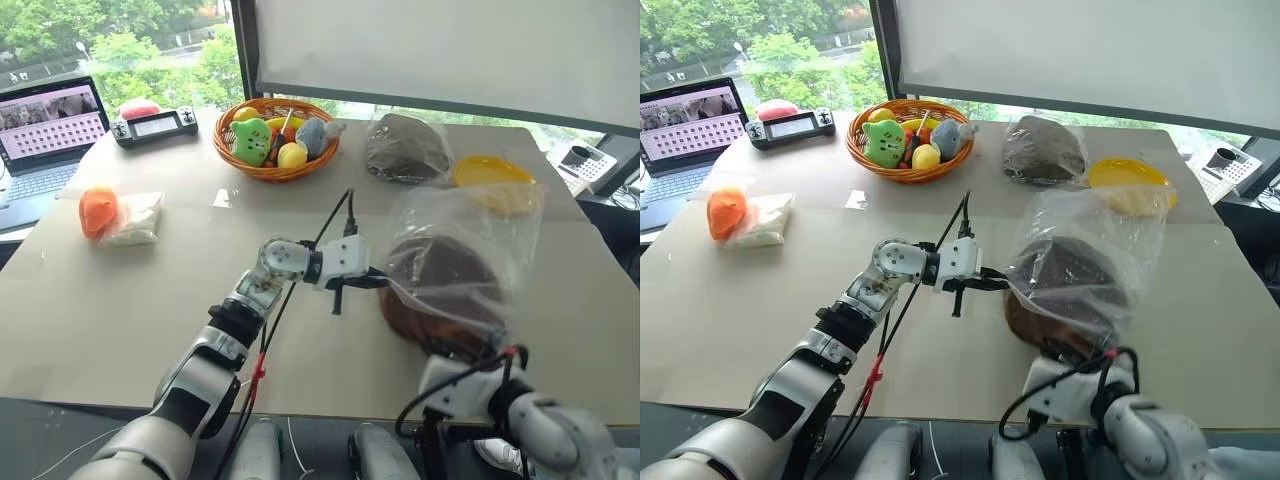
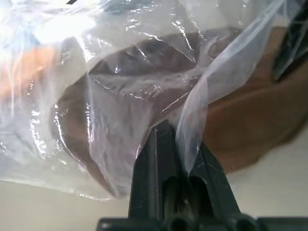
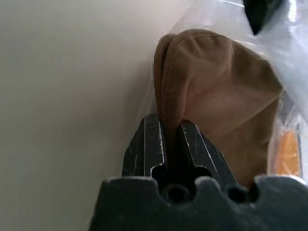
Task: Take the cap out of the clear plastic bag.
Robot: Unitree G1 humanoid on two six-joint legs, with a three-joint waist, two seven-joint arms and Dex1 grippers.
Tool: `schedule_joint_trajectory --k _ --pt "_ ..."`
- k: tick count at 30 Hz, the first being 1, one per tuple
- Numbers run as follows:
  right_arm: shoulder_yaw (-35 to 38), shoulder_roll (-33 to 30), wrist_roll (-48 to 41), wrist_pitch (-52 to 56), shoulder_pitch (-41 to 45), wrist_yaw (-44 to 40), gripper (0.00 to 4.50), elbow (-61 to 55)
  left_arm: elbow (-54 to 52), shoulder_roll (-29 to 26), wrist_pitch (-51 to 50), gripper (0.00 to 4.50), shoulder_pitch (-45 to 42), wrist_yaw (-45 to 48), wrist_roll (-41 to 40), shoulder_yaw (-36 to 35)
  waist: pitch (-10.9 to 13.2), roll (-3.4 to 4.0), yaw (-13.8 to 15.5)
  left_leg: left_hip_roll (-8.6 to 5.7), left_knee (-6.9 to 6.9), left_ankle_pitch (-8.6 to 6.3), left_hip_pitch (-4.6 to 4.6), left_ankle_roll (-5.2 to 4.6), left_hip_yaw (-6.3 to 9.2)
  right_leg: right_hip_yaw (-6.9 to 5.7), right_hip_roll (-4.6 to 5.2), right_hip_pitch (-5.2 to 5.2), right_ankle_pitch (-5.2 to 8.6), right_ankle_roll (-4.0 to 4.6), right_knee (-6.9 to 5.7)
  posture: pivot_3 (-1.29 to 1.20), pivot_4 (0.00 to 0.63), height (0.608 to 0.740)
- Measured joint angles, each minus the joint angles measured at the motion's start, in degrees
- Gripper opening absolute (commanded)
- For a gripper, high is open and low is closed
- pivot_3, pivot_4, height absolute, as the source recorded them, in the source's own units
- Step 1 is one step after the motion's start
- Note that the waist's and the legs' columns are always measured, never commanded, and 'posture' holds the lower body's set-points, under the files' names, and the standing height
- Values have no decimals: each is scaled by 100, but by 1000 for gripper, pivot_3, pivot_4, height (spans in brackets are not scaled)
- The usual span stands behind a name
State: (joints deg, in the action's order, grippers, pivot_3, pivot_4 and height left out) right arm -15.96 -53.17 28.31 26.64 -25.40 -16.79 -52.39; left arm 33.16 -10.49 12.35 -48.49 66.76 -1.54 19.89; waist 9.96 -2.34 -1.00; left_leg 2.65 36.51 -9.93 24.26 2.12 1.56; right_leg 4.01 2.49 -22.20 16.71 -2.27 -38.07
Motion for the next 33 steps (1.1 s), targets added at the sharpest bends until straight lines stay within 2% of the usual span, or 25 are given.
schedule_joint_trajectory --k 6,12,17,20,28,33 --pt "-31 614 714 -588 -48 392 45 508 -87 -1 0 0 -1 -39 -14 -22 -2 1 -2 2 3 0 -5 0 -1 1 -2 3 0 0 -3 0 150 740" --pt "162 661 1406 -1435 -121 603 45 734 -99 -39 0 0 -1 -36 -67 -90 -2 1 14 1 0 0 -1 0 0 -1 -2 -1 0 1 -3 0 150 740" --pt "34 772 1709 -2248 -604 694 45 762 -100 -65 1 0 0 -12 -68 -91 -2 1 20 1 1 0 0 0 0 -1 -1 0 0 1 -2 0 150 740" --pt "54 853 1773 -2439 -638 562 45 757 -91 -49 2 0 0 10 -68 -90 -3 2 4 1 5 0 -3 0 -1 0 -2 3 0 0 -3 0 150 740" --pt "51 1114 1654 -2576 -17 -270 45 1156 -74 -17 3 0 0 15 -67 -90 -3 2 -6 3 6 0 -6 0 -2 1 -3 6 -1 2 -3 0 150 740" --pt "83 1126 1715 -2744 251 -426 45 1354 -73 -18 2 0 0 15 -66 -90 -5 1 -3 3 7 0 -12 0 -1 0 -4 9 -1 2 -9 0 150 740"
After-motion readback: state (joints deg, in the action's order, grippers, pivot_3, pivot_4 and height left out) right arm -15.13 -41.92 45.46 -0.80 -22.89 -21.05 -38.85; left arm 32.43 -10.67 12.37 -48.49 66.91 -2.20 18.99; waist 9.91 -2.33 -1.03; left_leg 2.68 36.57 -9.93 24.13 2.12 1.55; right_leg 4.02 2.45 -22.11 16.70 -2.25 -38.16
